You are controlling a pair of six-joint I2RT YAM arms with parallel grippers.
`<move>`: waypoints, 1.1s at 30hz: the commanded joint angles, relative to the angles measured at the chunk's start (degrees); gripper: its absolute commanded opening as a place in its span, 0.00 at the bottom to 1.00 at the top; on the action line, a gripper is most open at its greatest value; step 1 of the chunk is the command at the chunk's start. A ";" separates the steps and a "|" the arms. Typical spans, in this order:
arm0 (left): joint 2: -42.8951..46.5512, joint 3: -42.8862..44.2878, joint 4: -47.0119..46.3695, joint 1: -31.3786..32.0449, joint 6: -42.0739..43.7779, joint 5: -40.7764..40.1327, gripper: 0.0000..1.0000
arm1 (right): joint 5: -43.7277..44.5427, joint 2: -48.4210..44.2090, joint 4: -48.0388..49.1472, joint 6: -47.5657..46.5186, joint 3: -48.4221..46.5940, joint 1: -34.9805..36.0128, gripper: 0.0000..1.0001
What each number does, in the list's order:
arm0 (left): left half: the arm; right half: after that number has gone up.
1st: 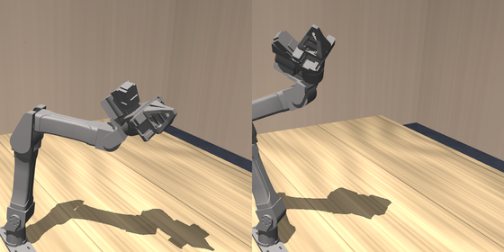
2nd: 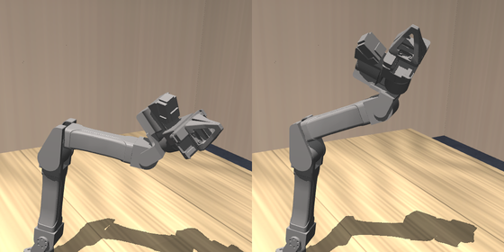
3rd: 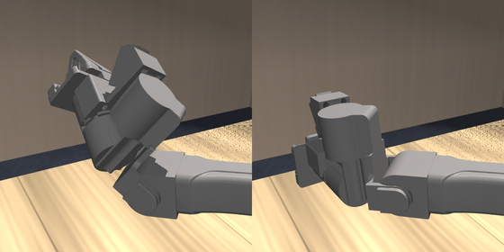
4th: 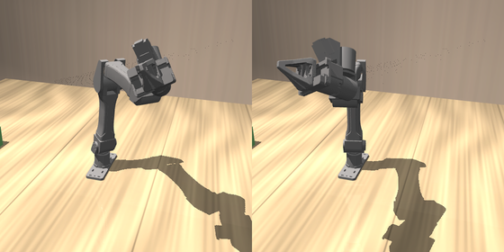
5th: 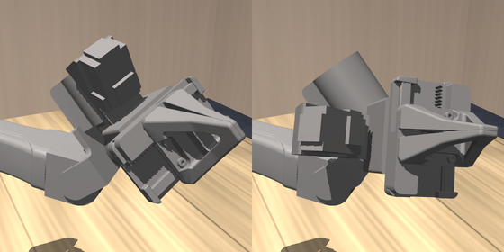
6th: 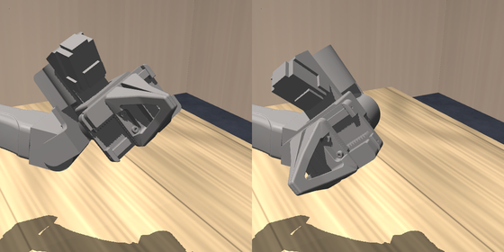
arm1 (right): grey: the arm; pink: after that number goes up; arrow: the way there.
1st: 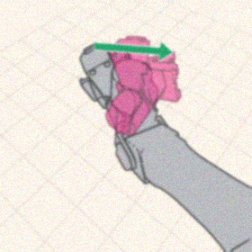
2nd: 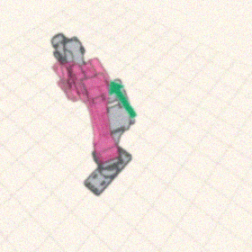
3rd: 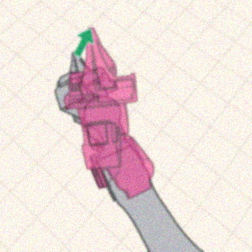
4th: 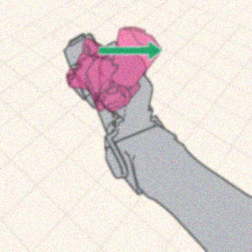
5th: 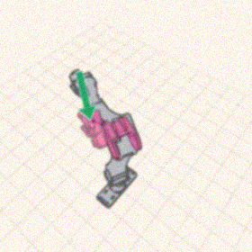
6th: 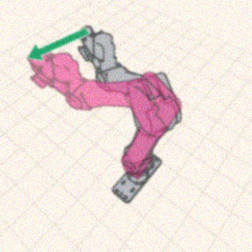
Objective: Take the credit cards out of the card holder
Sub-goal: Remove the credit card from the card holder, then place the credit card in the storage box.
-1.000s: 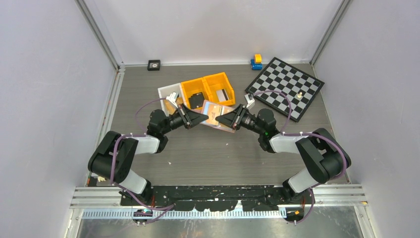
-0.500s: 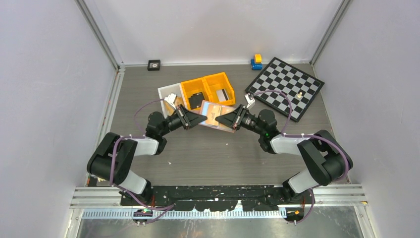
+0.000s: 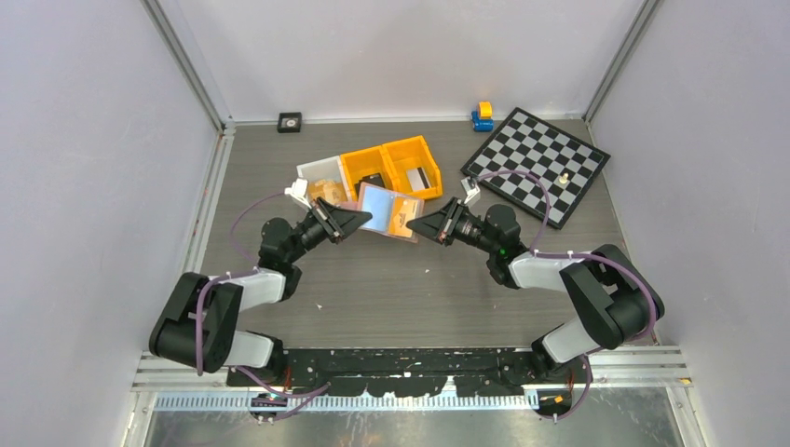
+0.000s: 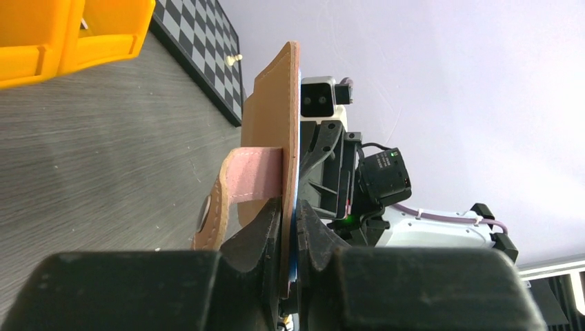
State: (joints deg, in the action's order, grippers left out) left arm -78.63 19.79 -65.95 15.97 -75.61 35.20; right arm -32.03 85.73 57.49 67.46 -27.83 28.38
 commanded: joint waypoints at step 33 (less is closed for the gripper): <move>51.07 4.51 61.28 -2.43 26.15 -36.17 0.00 | 0.82 2.64 -11.45 -11.29 -6.68 0.59 0.00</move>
State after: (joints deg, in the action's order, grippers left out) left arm -31.33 20.71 -8.88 13.85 -51.90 4.45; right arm -30.76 86.91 47.46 59.59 -30.55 28.40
